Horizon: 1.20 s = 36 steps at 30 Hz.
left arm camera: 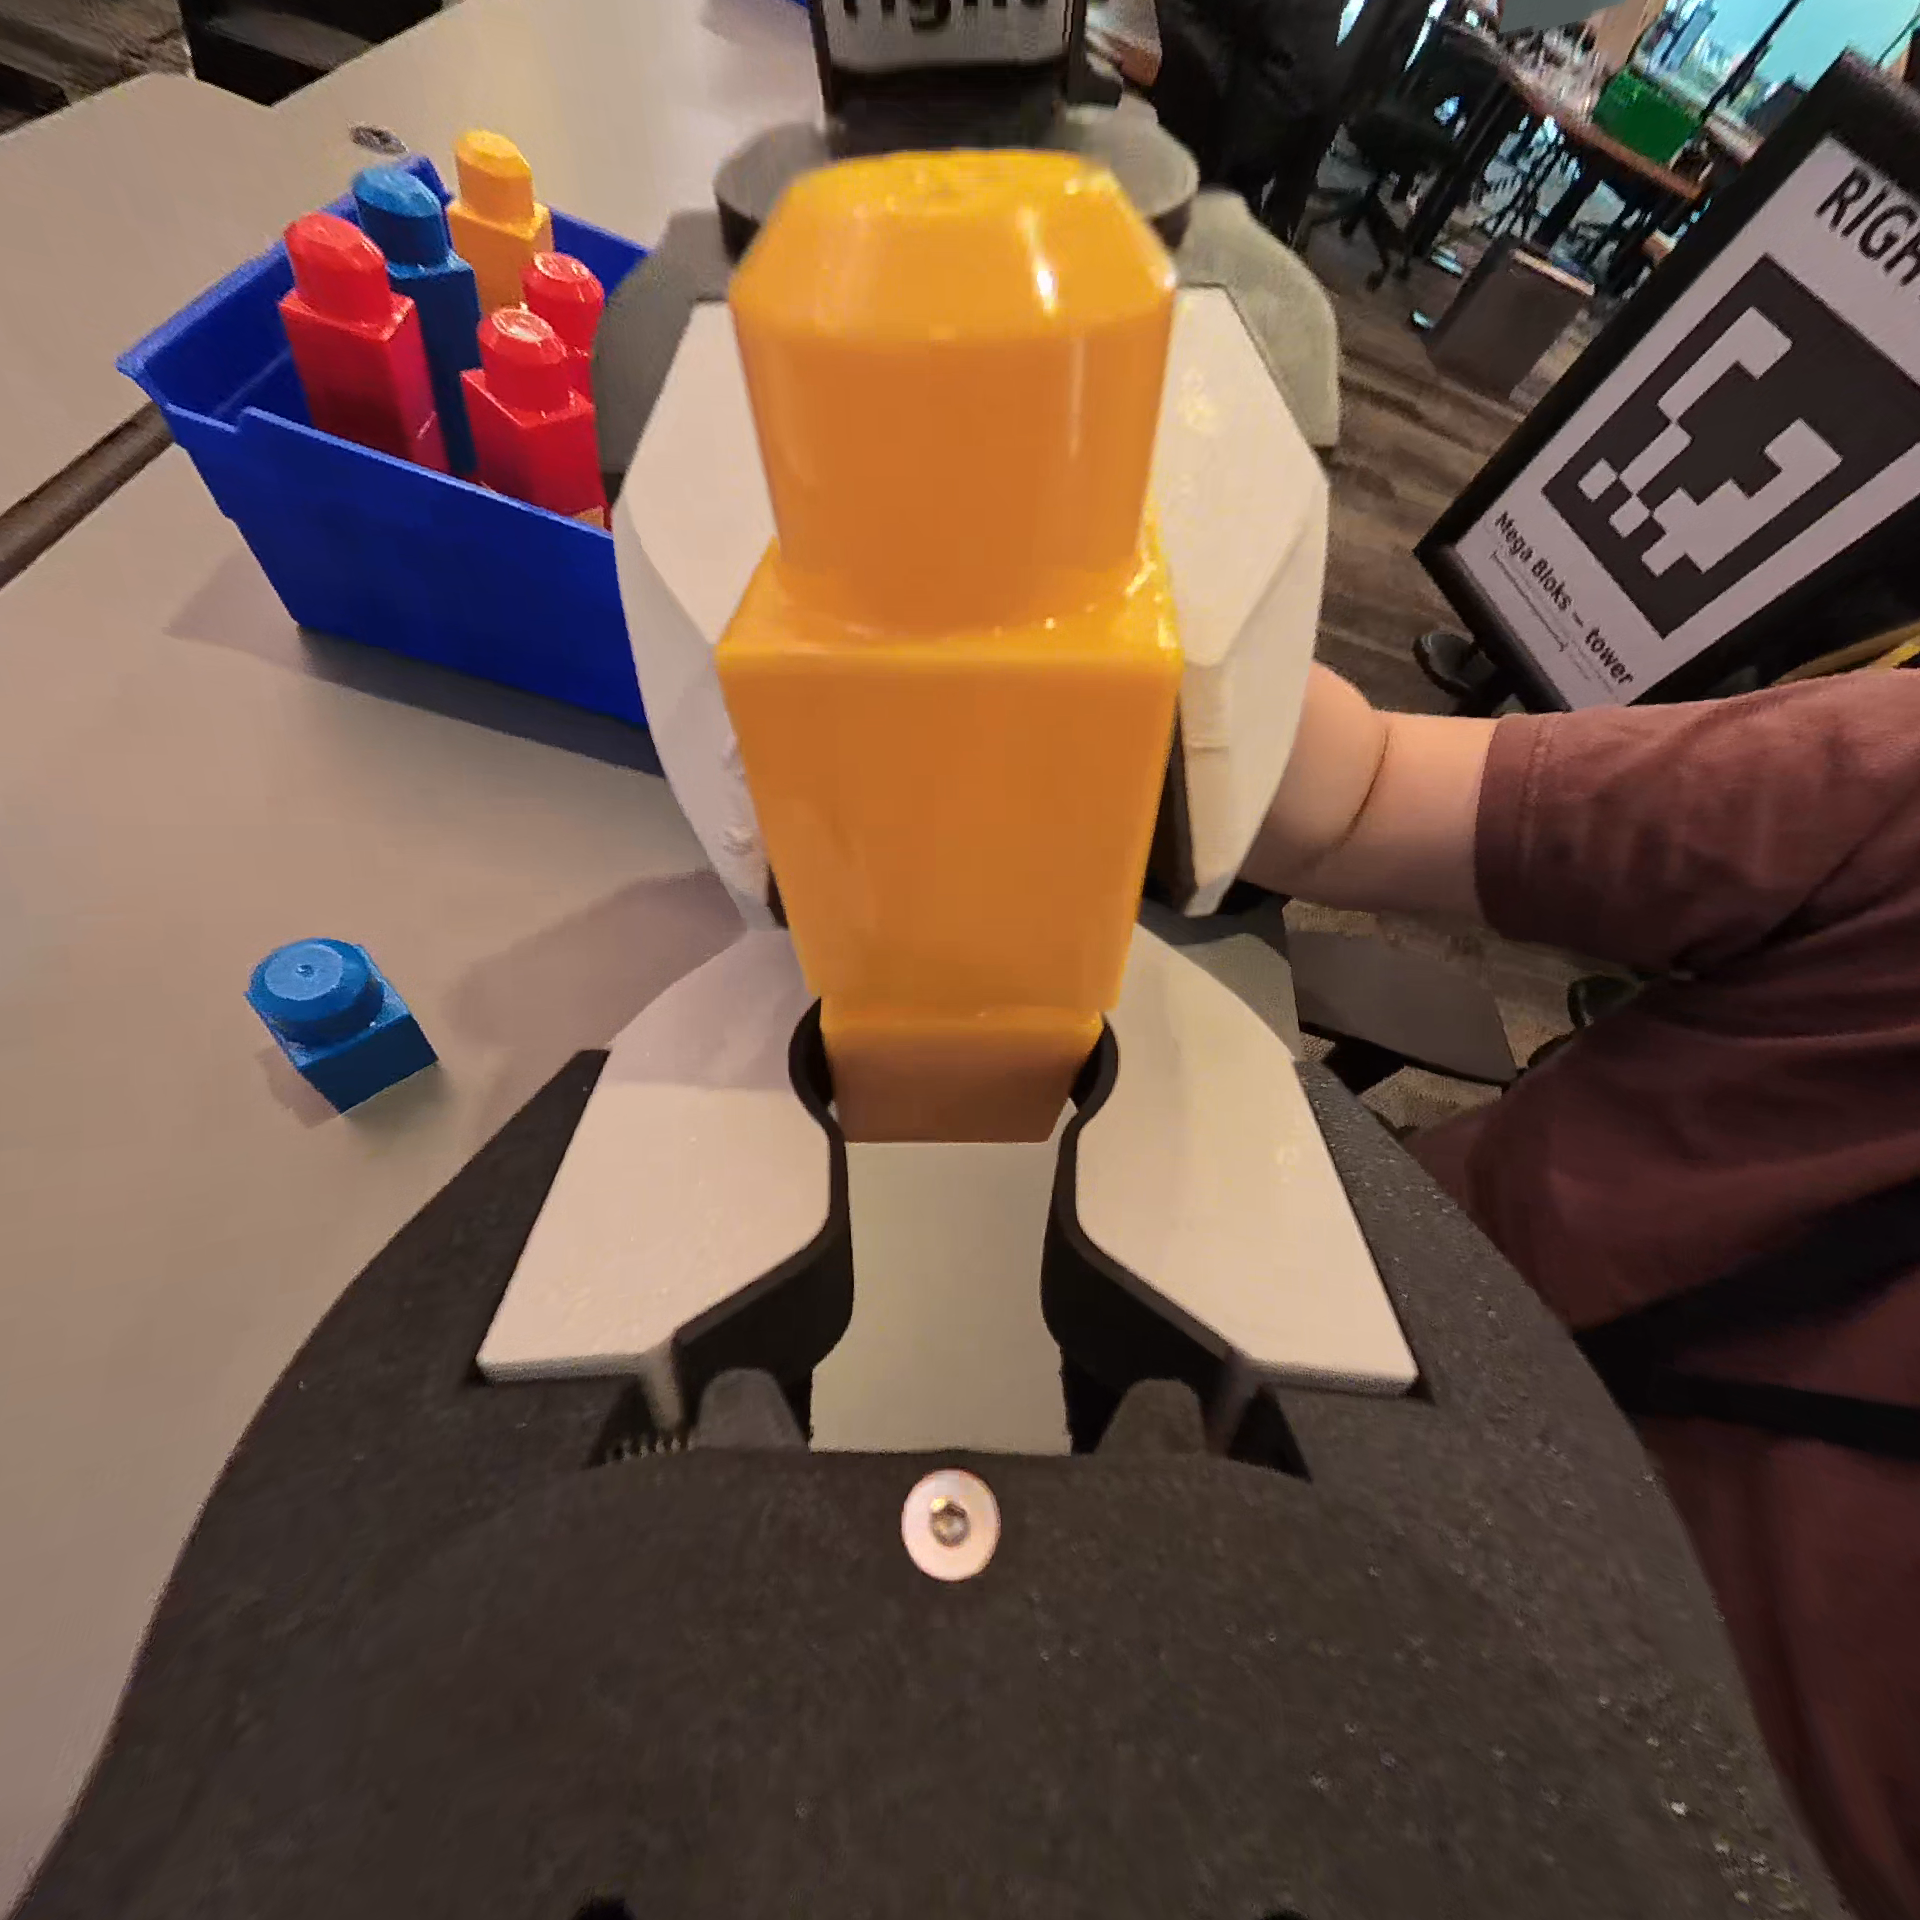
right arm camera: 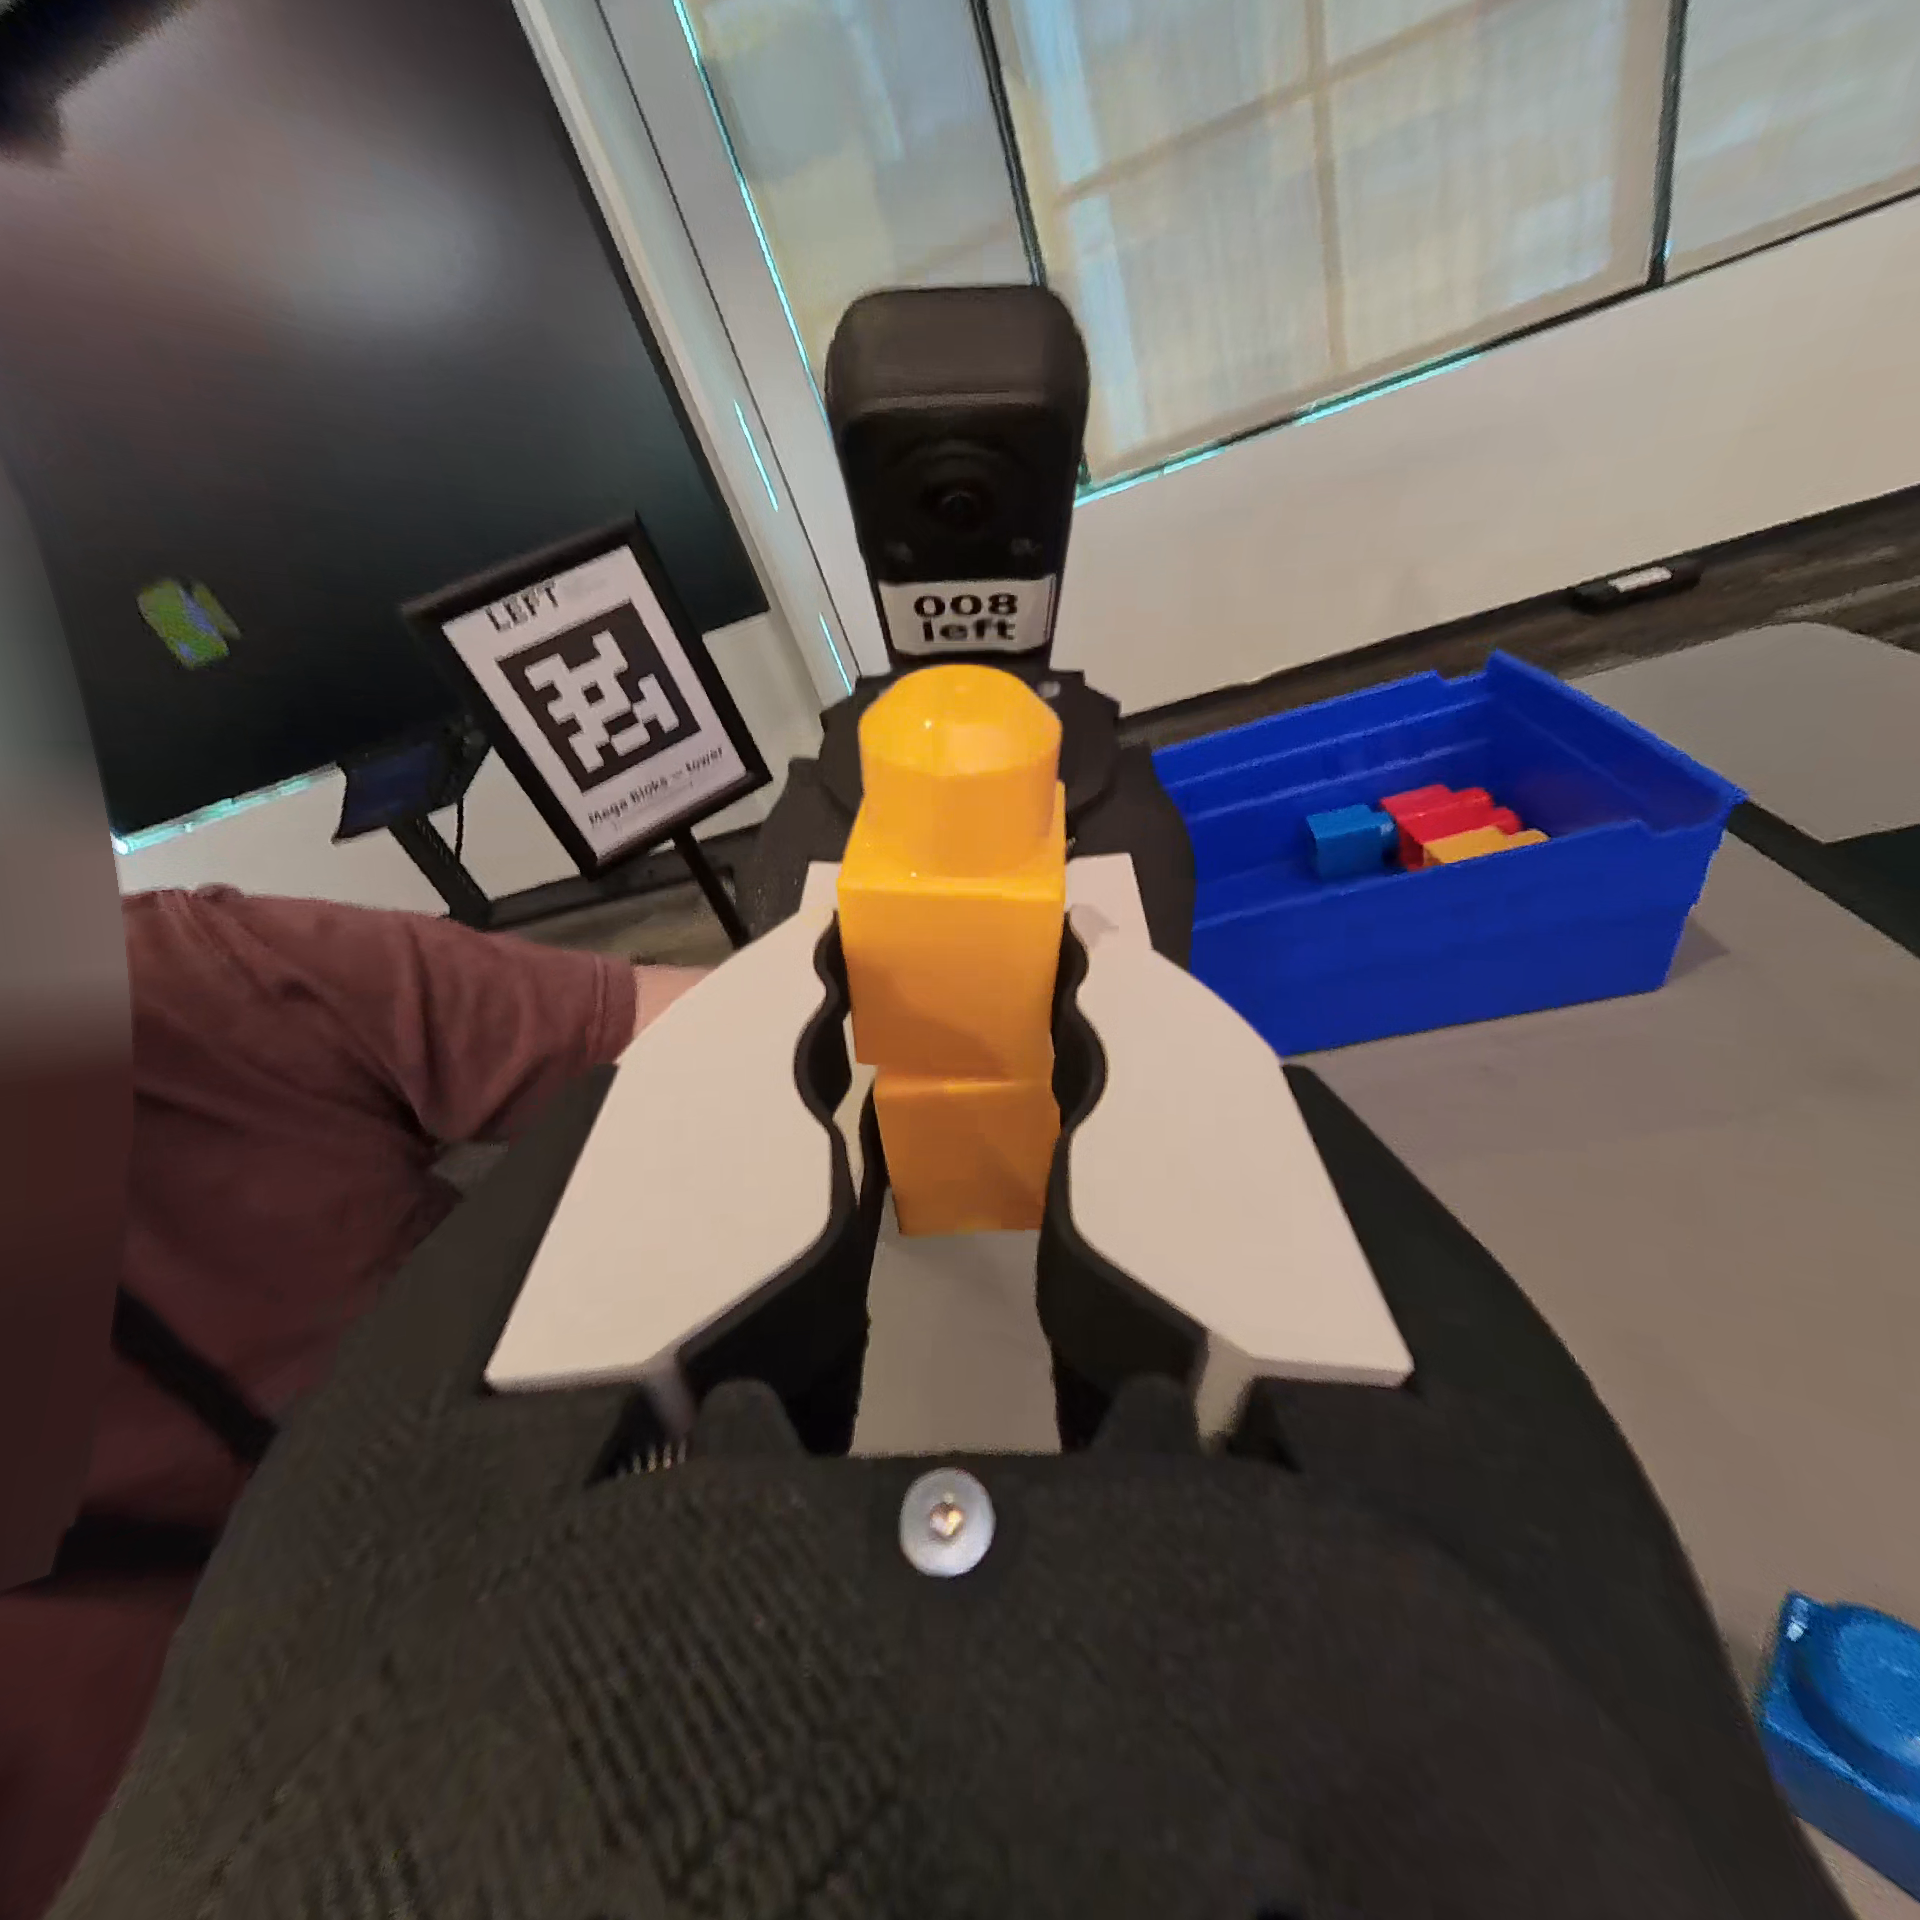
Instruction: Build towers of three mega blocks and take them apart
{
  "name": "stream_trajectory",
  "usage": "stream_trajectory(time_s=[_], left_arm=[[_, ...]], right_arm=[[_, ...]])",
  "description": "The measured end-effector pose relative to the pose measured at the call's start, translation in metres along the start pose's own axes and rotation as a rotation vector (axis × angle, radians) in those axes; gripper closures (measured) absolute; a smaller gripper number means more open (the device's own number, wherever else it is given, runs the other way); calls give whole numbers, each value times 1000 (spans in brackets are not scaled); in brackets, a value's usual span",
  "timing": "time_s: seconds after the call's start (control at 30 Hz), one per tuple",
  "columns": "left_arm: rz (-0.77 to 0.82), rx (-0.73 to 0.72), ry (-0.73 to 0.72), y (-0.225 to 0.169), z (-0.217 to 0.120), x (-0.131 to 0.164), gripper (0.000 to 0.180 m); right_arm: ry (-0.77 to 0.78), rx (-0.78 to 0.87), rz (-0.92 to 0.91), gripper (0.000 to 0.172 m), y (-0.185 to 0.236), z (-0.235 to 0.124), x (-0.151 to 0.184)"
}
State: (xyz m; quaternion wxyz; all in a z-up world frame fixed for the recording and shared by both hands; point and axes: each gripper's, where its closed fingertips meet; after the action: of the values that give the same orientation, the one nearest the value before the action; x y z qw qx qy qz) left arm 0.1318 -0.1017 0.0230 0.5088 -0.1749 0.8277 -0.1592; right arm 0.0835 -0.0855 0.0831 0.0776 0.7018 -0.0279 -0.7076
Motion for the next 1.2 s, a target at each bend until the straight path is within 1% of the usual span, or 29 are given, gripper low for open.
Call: stream_trajectory(time_s=[0.07,0.17,0.3,0.4,0.43,0.47,0.53,0.67,0.7,0.73,0.77,0.83,0.93,1.1,1.2], left_arm=[[7,4,12,-3,-1,1,140],[21,-6,-7,-3,-6,-3,139],[18,3,-5,-4,-6,-2,139],[-13,21,-39,-4,-9,-7,139],[-29,24,-55,-3,-11,-9,139],[-39,24,-69,-1,-12,-11,139],[-49,21,-83,1,-15,-13,139],[-60,1,-88,4,-15,-13,139],[-68,-14,-84,6,-15,-13,139],[-77,-27,-73,8,-13,-11,139],[-72,-13,-65,6,-12,-9,139],[-69,-26,-58,6,-12,-9,139],[-73,-26,-27,7,-12,-5,139],[-115,33,12,2,-9,1,140],[-96,29,45,1,-8,6,140]], right_arm=[[41,-11,-22,134,4,-3,3],[93,-15,-41,134,5,-8,7],[96,-21,-38,134,5,-9,8],[-5,3,-38,132,0,-8,-3],[-53,26,-19,123,-5,-8,-9],[-101,36,4,121,-8,-8,-14],[-172,60,44,123,-14,-11,-21],[-196,95,49,123,-19,-11,-23],[-192,92,45,123,-18,-10,-22],[-179,83,42,127,-16,-8,-21],[-165,92,34,134,-17,-7,-18],[-157,76,36,134,-16,-8,-17],[-82,59,26,134,-15,-9,-9],[26,73,-42,134,-10,-9,0],[66,42,-38,134,-7,-8,6]])
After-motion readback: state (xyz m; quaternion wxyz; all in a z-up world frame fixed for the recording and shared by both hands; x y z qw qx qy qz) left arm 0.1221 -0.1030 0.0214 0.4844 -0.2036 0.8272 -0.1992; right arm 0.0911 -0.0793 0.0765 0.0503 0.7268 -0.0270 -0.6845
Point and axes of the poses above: each gripper's, where its closed fingertips meet, z out along the fingers, x out of its underside, y = z × x across the jaws, and after that the axes turned 10 degrees about -z, right-handed
